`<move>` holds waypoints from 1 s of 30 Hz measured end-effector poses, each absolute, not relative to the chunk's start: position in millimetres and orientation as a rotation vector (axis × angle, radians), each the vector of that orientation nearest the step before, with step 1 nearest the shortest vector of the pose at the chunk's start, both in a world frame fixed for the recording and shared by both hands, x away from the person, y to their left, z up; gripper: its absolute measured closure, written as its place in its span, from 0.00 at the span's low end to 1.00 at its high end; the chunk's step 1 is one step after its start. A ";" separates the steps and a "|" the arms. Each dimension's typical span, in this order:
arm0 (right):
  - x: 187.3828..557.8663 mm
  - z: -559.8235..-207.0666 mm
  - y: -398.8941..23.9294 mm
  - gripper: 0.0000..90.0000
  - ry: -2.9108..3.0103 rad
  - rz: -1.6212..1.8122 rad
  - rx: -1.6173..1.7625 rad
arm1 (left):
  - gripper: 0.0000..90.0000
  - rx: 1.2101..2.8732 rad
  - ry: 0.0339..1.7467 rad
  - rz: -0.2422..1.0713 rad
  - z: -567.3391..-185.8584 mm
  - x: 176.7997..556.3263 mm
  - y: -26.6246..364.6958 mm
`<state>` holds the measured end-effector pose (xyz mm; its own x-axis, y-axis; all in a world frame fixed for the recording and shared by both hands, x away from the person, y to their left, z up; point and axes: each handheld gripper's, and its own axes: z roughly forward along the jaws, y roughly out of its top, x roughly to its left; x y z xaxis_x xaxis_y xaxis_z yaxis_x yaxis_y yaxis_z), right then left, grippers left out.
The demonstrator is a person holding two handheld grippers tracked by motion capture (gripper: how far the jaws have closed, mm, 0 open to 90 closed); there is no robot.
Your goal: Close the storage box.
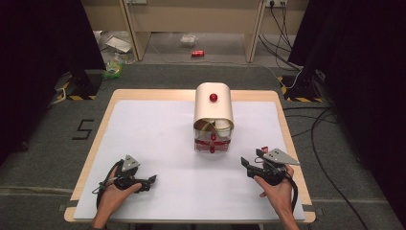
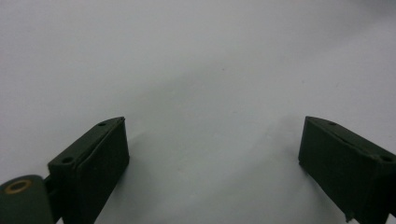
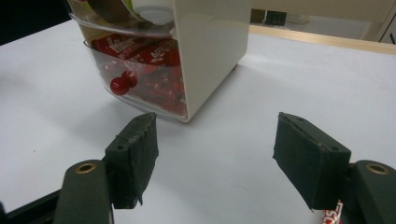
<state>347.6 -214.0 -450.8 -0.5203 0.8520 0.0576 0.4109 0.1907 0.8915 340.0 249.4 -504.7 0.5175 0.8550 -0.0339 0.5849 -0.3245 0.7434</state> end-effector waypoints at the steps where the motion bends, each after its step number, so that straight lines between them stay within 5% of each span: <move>1: 346.6 -450.9 -214.9 0.35 2.015 1.282 1.176 | 0.09 2.044 1.169 0.480 -504.6 340.0 249.6; 30: 320.3 -457.0 -233.4 0.34 2.028 1.262 1.173 | 0.09 2.039 1.170 0.478 -504.7 340.2 249.4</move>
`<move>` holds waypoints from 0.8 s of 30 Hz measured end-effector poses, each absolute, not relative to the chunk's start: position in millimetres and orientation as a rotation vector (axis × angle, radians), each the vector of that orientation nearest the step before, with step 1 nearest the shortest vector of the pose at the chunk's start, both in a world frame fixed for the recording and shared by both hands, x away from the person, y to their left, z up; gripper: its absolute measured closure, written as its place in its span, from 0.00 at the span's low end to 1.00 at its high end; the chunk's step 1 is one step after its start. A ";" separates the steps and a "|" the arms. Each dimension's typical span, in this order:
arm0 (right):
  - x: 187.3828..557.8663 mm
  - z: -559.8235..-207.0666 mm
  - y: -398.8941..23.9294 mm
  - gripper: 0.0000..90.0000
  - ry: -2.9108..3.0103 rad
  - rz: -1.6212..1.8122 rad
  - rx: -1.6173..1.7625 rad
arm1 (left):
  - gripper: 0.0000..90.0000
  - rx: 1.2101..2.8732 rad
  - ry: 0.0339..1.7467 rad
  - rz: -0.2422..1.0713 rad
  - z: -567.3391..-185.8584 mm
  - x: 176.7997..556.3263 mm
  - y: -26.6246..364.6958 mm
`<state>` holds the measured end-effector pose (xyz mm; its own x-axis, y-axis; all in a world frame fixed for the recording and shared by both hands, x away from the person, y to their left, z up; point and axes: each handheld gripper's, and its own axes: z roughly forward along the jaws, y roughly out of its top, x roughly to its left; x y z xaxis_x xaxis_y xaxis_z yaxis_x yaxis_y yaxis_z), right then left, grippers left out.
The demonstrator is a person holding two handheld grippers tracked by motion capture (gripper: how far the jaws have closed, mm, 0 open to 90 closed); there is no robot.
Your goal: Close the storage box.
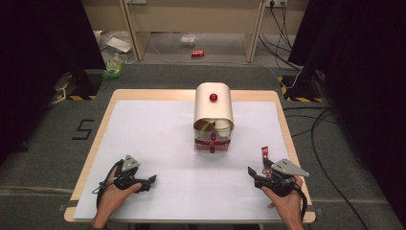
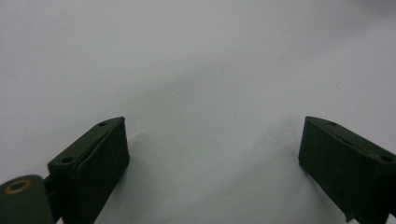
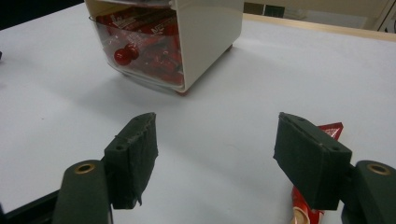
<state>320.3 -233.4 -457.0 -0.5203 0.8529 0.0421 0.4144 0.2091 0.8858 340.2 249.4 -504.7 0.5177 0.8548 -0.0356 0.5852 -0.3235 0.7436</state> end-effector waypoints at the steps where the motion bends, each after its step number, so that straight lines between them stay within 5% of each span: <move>1: 319.8 -457.3 -234.3 0.34 2.030 1.257 1.167 | 0.09 2.040 1.171 0.479 -504.7 340.1 249.4; 24: 302.6 -460.2 -246.5 0.32 2.030 1.236 1.202 | 0.09 2.045 1.168 0.481 -504.6 340.0 249.4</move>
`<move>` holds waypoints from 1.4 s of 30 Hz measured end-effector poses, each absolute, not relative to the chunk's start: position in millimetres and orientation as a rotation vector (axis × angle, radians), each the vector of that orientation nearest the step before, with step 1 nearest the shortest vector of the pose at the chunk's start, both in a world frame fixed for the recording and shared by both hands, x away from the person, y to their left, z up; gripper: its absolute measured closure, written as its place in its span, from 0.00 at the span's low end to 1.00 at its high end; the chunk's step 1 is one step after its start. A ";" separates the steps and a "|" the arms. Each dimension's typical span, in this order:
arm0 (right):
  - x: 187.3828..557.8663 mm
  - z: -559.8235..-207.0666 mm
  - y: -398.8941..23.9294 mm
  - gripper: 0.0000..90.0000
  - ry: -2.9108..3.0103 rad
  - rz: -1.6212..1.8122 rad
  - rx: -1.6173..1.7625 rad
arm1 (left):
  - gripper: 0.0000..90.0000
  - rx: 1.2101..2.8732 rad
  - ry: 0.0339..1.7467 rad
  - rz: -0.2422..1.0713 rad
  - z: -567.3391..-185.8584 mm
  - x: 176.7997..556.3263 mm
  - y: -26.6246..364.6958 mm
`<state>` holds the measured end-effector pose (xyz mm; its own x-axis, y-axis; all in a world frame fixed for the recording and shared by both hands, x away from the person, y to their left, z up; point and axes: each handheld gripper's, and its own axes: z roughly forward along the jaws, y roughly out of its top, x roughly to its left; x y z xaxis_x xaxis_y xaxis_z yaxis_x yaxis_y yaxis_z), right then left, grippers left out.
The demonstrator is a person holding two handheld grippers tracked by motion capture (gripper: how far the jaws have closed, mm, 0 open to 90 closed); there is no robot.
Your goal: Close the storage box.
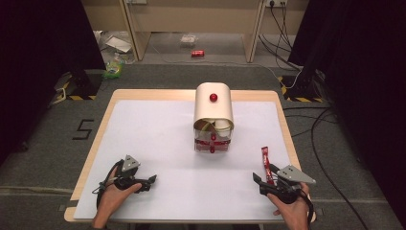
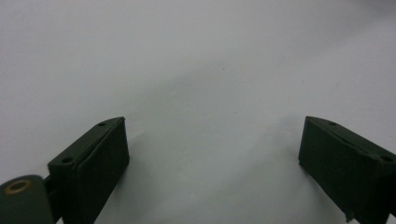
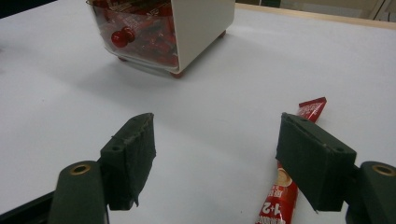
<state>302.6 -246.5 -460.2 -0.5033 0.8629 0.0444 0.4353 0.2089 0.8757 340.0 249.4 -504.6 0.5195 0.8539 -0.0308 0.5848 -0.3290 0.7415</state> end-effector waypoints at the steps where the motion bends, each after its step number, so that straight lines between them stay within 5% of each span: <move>1: 302.1 -460.3 -247.4 0.32 2.032 1.233 1.196 | 0.09 2.045 1.168 0.481 -504.6 340.0 249.4; 42: 269.4 -474.9 -270.4 0.23 2.144 1.082 1.257 | 0.09 2.045 1.168 0.482 -504.6 340.0 249.4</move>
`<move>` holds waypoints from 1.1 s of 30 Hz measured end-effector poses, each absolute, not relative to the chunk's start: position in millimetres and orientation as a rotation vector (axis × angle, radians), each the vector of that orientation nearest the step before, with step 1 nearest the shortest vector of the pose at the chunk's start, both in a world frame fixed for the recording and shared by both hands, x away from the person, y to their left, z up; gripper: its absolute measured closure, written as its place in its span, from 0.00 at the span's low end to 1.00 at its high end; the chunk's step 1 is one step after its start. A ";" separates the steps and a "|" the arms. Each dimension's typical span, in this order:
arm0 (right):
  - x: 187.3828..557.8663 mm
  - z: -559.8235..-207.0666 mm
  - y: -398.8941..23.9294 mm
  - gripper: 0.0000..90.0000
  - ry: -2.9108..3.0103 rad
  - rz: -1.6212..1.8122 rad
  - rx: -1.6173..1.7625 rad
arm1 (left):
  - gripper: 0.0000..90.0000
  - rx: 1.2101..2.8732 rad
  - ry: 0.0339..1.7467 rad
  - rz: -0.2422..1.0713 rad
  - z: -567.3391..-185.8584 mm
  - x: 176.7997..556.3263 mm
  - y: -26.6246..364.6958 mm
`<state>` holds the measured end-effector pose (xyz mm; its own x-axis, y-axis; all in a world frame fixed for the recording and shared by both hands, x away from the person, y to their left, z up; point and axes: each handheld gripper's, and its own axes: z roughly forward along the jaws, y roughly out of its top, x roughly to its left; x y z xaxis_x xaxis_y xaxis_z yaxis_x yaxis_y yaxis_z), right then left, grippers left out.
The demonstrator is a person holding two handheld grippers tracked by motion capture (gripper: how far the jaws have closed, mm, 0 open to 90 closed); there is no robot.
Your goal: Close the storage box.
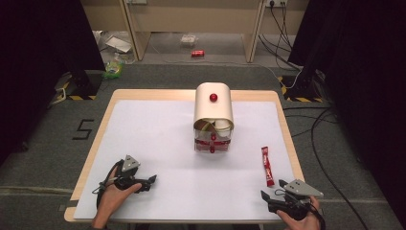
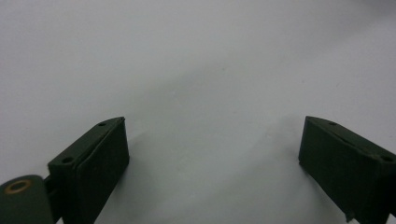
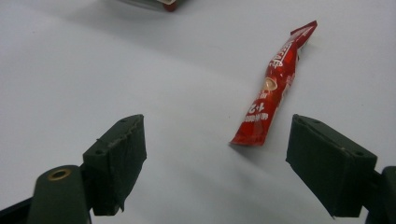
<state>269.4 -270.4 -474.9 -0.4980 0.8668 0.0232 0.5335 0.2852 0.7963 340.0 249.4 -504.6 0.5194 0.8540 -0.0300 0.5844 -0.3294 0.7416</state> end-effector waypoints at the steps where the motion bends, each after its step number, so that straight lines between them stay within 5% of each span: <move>1: 268.6 -475.2 -270.8 0.23 2.144 1.076 1.261 | 0.09 2.045 1.168 0.482 -504.6 340.0 249.3; 33: 259.7 -483.8 -280.2 0.22 2.203 0.952 1.257 | 0.09 2.045 1.168 0.482 -504.6 339.9 249.3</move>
<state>259.7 -280.2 -483.8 -0.4974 0.8670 -0.0294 0.5727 0.3536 0.7396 339.9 249.3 -504.6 0.5193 0.8541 -0.0299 0.5842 -0.3292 0.7419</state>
